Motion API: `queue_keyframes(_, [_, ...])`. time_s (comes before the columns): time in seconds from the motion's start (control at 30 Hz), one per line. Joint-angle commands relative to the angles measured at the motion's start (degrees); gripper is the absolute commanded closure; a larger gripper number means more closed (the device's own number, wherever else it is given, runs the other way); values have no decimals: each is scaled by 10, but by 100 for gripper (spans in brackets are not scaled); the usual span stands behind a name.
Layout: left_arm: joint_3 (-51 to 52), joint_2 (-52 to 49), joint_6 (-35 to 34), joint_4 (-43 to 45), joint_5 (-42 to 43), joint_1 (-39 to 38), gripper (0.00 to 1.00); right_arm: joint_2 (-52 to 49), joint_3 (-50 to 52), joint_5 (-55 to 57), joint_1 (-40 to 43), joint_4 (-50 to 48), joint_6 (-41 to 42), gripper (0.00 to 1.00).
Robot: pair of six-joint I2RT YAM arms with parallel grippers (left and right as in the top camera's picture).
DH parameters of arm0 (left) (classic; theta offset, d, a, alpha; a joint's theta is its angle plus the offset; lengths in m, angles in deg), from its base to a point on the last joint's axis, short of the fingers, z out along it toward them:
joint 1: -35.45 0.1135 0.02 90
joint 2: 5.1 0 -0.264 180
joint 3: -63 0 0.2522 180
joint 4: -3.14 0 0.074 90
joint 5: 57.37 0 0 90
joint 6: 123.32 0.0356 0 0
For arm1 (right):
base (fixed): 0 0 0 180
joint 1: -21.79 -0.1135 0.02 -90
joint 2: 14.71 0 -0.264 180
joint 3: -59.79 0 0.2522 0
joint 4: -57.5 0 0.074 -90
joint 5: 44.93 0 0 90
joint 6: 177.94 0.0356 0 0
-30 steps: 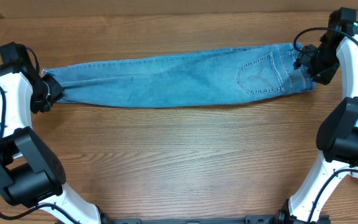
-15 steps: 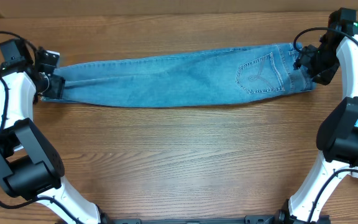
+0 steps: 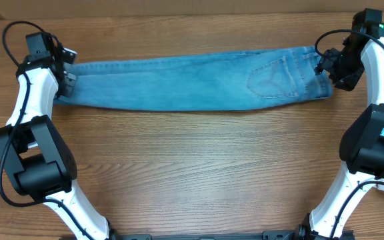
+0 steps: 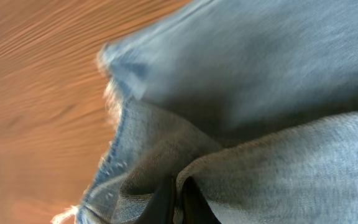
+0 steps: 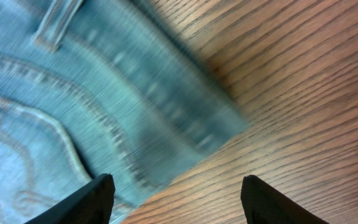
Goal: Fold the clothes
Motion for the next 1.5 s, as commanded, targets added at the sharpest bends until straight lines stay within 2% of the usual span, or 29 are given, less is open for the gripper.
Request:
queue_keyframes(0.0, [-19,24,-80,24,-149,5,96,-7,0,3,1,-5,-2,31])
queue_keyframes(0.03, [-19,24,-88,36,-135,4,92,-7,0,3,1,-5,-2,31])
queue_keyframes(0.13, [-19,23,-88,84,-4,3,64,-7,0,3,1,-3,-2,31])
queue_keyframes(0.17, [-19,22,-88,105,19,3,61,-7,0,3,1,-2,-2,31])
queue_keyframes(0.23, [-19,21,-142,145,30,3,69,-7,0,3,1,0,-2,31])
queue_keyframes(0.3, [-19,21,-218,122,30,3,70,-7,0,3,1,2,-2,31])
queue_keyframes(0.37, [-19,21,-223,47,32,-1,70,-7,0,3,1,3,-2,31])
queue_keyframes(0.43, [-20,22,-239,-71,42,-15,90,-7,0,3,1,4,-2,31])
queue_keyframes(0.47, [-20,22,-244,-121,68,-21,92,-7,0,2,1,4,-2,31])
queue_keyframes(0.53, [-19,22,-279,-172,131,-31,64,-7,0,2,1,9,-2,31])
queue_keyframes(0.6, [-19,22,-314,-196,209,-34,60,-7,0,-28,-2,27,-61,30])
queue_keyframes(0.67, [-19,22,-354,-191,254,-34,65,-15,0,-69,-13,45,-116,30])
queue_keyframes(0.73, [-19,22,-356,-144,263,-34,70,-29,0,-79,-39,35,-133,30])
queue_keyframes(0.87, [-19,19,-356,-56,261,-36,68,-75,0,-77,-90,-37,-133,30])
queue_keyframes(1.0, [-18,-1,-356,-32,251,-48,64,-108,0,-77,-103,-83,-133,28])
queue_keyframes(1.23, [-18,-107,-373,-55,257,-54,61,-157,20,-35,-102,-34,-133,27])
queue_keyframes(1.33, [-18,-120,-373,-78,255,-54,55,-157,52,-8,-101,3,-133,26])
queue_keyframes(1.4, [-18,-120,-373,-112,255,-54,58,-157,73,21,-100,35,-130,26])
queue_keyframes(1.47, [-18,-120,-373,-183,254,-54,67,-157,94,52,-100,57,-129,26])
